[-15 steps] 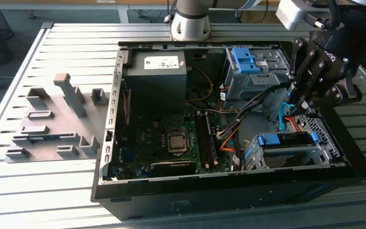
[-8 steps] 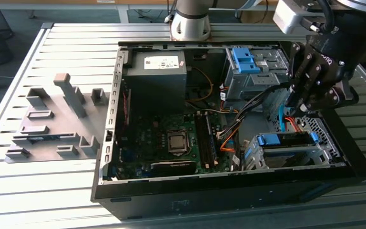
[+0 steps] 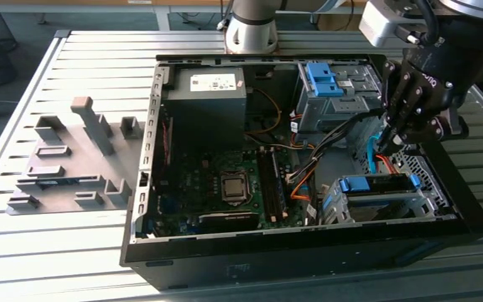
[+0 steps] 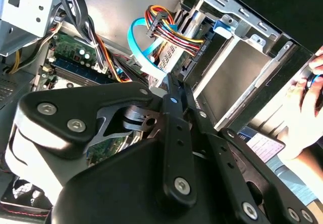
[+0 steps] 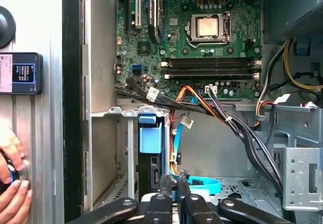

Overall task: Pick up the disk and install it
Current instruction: 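Insert the second disk wire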

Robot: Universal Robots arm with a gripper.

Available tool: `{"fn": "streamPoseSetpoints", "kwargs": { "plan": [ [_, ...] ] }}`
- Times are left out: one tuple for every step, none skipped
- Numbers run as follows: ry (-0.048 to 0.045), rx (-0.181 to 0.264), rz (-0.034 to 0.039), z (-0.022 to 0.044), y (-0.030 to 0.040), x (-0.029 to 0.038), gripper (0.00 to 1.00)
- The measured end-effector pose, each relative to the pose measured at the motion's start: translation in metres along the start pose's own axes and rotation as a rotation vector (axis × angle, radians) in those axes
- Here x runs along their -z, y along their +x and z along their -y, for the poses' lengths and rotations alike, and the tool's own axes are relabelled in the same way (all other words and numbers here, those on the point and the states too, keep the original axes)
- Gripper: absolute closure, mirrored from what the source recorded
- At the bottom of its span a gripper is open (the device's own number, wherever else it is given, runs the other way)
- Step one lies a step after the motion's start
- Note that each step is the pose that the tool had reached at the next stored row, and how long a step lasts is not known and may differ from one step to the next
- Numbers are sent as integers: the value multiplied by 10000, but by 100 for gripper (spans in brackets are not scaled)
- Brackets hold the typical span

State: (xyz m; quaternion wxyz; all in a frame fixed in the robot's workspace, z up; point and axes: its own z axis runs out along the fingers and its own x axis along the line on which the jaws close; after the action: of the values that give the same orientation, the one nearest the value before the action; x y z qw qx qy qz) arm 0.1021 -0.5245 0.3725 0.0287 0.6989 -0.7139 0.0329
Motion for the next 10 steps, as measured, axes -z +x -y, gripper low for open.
{"fn": "streamPoseSetpoints", "kwargs": {
  "plan": [
    [0, 0, 2, 0, 2, -2, 84],
    [0, 0, 2, 0, 6, -3, 84],
    [0, -1, 1, 0, 12, -5, 84],
    [0, -1, 0, 0, 23, -8, 84],
    [0, -1, 2, 0, 37, -14, 84],
    [0, -1, 1, 1, 53, -21, 84],
    [0, -5, 0, 1, 74, -31, 84],
    [-1, -13, 0, 2, 93, -45, 84],
    [-3, -33, 3, 2, 107, -63, 84],
    [-6, -71, 7, 2, 112, -83, 84]
  ]
}}
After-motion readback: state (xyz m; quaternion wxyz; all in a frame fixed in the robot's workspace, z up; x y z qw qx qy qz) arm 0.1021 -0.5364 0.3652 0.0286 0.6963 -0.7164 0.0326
